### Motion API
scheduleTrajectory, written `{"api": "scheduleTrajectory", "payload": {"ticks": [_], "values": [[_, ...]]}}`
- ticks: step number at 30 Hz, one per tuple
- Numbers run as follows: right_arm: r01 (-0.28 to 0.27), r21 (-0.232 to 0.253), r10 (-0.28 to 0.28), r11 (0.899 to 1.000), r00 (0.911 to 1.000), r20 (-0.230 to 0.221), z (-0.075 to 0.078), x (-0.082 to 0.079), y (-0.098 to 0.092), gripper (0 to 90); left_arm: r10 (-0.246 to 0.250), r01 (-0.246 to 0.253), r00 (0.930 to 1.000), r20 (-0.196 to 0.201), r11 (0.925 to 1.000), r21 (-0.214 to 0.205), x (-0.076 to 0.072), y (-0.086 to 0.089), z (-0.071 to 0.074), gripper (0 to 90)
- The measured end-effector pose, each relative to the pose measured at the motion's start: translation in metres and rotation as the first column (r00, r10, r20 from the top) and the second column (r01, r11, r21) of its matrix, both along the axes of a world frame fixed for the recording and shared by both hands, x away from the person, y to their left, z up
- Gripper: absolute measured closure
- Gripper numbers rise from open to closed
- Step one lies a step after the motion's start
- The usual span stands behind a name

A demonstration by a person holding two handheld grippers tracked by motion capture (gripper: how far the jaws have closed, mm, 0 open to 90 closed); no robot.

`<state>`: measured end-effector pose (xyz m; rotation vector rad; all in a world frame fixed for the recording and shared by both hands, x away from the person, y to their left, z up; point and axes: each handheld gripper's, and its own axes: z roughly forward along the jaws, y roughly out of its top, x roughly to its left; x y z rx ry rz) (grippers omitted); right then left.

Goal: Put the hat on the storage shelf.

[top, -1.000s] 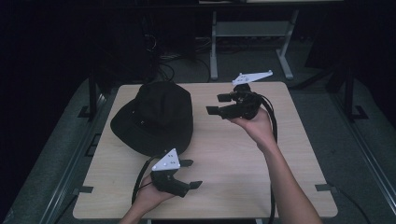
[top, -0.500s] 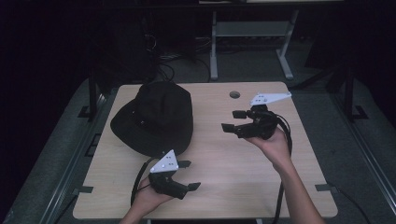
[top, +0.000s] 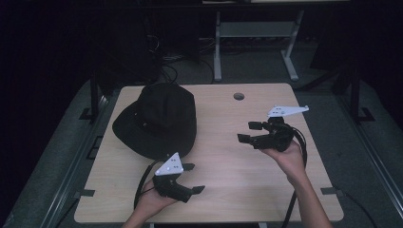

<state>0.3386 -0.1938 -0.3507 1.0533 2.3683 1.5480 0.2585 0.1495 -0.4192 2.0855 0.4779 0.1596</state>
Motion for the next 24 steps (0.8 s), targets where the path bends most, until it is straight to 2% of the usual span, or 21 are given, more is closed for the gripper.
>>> {"api": "scheduleTrajectory", "payload": {"ticks": [5,24], "values": [[0.016,0.002,-0.016,1.000,0.9998,-0.009,-0.009,-0.006,-0.010,23.1,0.020,-0.020,0.9997,-0.012,0.9997,-0.013,0.000,0.002,0.000,18.9],[0.076,0.005,-0.075,0.997,0.9962,-0.045,-0.035,-0.027,-0.047,20.6,0.034,-0.034,0.9994,-0.005,0.9994,-0.010,0.002,0.003,0.000,18.6]]}}
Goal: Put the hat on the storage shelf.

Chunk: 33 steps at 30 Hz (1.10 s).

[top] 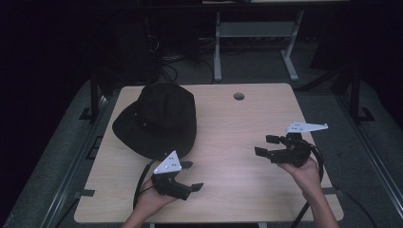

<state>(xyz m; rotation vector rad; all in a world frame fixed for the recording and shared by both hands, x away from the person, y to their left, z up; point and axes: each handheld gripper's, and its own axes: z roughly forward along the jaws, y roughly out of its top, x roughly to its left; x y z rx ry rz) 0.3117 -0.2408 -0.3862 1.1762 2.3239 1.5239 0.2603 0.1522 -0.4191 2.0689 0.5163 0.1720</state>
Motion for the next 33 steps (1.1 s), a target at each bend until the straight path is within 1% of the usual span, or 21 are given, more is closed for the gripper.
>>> {"api": "scheduleTrajectory", "payload": {"ticks": [6,7,12,16,22,24,28,33], "values": [[0.019,0.002,-0.019,1.000,0.9998,-0.005,-0.006,-0.007,-0.007,20.4,0.004,-0.004,1.0000,0.002,1.0000,-0.005,0.000,0.001,-0.001,18.5],[0.026,0.003,-0.026,1.000,0.9996,-0.008,-0.010,-0.011,-0.011,20.5,0.005,-0.005,1.0000,-0.002,1.0000,-0.002,0.000,0.001,-0.001,18.5],[0.037,0.007,-0.037,0.999,0.9993,-0.009,-0.017,-0.019,-0.018,20.5,0.013,-0.013,0.9999,-0.001,0.9999,-0.002,0.001,0.002,-0.002,18.5],[0.043,0.000,-0.043,0.999,0.9990,-0.009,-0.023,-0.025,-0.022,20.5,0.016,-0.016,0.9999,0.002,0.9999,0.001,0.001,0.003,-0.002,18.5],[0.061,0.008,-0.061,0.998,0.9981,-0.013,-0.031,-0.037,-0.031,20.5,0.018,-0.018,0.9998,0.003,0.9998,0.004,0.001,0.003,-0.002,18.6],[0.066,0.007,-0.066,0.998,0.9978,-0.004,-0.035,-0.041,-0.034,20.5,0.018,-0.018,0.9998,0.004,0.9998,0.005,0.001,0.002,-0.002,18.6],[0.077,0.002,-0.077,0.997,0.9969,-0.016,-0.041,-0.049,-0.037,20.5,0.016,-0.016,0.9999,0.005,0.9999,0.007,0.000,0.002,-0.002,18.6],[0.089,-0.001,-0.089,0.996,0.9961,-0.005,-0.047,-0.058,-0.043,20.8,0.015,-0.015,0.9999,0.007,0.9998,0.010,0.000,0.002,-0.002,18.6]]}}
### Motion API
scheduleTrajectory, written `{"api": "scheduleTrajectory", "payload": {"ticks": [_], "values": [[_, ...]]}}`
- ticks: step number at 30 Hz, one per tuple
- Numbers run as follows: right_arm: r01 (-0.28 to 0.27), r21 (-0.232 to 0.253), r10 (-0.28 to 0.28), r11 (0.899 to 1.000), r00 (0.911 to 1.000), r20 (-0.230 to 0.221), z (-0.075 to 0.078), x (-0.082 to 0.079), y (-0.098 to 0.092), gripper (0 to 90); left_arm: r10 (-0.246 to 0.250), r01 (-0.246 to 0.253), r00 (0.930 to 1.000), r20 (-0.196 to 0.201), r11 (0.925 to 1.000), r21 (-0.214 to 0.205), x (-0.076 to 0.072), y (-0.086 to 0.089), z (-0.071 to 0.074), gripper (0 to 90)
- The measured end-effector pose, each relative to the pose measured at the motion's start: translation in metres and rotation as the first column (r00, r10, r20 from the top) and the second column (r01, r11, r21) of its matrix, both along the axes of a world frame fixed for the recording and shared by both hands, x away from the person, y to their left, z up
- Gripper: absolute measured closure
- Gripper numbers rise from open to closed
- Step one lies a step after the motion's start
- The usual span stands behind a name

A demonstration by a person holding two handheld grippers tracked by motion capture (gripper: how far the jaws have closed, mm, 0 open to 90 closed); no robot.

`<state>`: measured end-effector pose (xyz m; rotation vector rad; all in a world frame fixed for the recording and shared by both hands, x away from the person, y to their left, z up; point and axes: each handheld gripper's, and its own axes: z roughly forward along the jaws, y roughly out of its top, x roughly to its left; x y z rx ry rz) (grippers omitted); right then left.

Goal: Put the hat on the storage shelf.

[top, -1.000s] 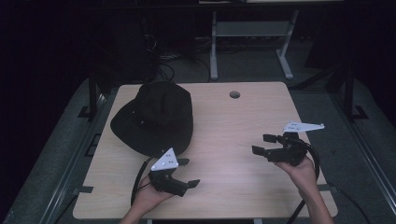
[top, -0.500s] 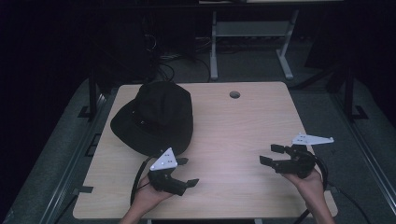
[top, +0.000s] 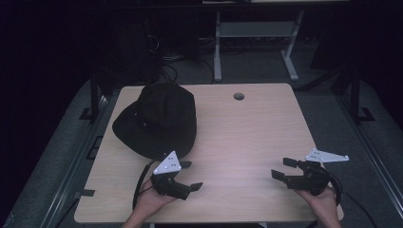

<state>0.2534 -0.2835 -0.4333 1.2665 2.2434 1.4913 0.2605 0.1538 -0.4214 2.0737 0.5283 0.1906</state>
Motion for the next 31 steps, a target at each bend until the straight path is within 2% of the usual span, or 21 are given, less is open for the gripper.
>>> {"api": "scheduleTrajectory", "payload": {"ticks": [3,6,9,16,24,28,31], "values": [[0.016,-0.015,-0.016,1.000,0.9997,0.016,-0.002,-0.006,-0.003,21.4,0.000,0.000,1.0000,0.000,1.0000,0.003,0.000,0.000,0.000,18.6],[0.023,-0.015,-0.023,1.000,0.9997,0.006,-0.005,-0.011,-0.006,21.3,0.000,0.000,1.0000,-0.003,1.0000,0.003,0.000,0.000,0.000,18.6],[0.031,-0.012,-0.031,0.999,0.9994,0.018,-0.008,-0.015,-0.010,21.0,-0.004,0.004,1.0000,-0.002,1.0000,0.004,-0.001,-0.001,0.000,18.5],[0.044,-0.013,-0.044,0.999,0.9989,0.015,-0.014,-0.027,-0.015,20.7,-0.009,0.009,1.0000,-0.001,0.9999,0.009,-0.001,-0.001,-0.001,18.5],[0.055,0.003,-0.055,0.999,0.9984,0.012,-0.020,-0.039,-0.017,20.4,-0.009,0.009,1.0000,-0.002,0.9999,0.011,-0.002,-0.001,-0.001,18.6],[0.060,-0.004,-0.060,0.998,0.9982,0.008,-0.022,-0.045,-0.018,20.3,-0.008,0.008,1.0000,-0.002,0.9999,0.010,-0.002,-0.001,-0.002,18.5],[0.072,0.008,-0.072,0.997,0.9973,0.018,-0.023,-0.048,-0.019,19.7,-0.012,0.012,0.9999,-0.001,0.9998,0.015,-0.002,-0.002,-0.002,18.5]]}}
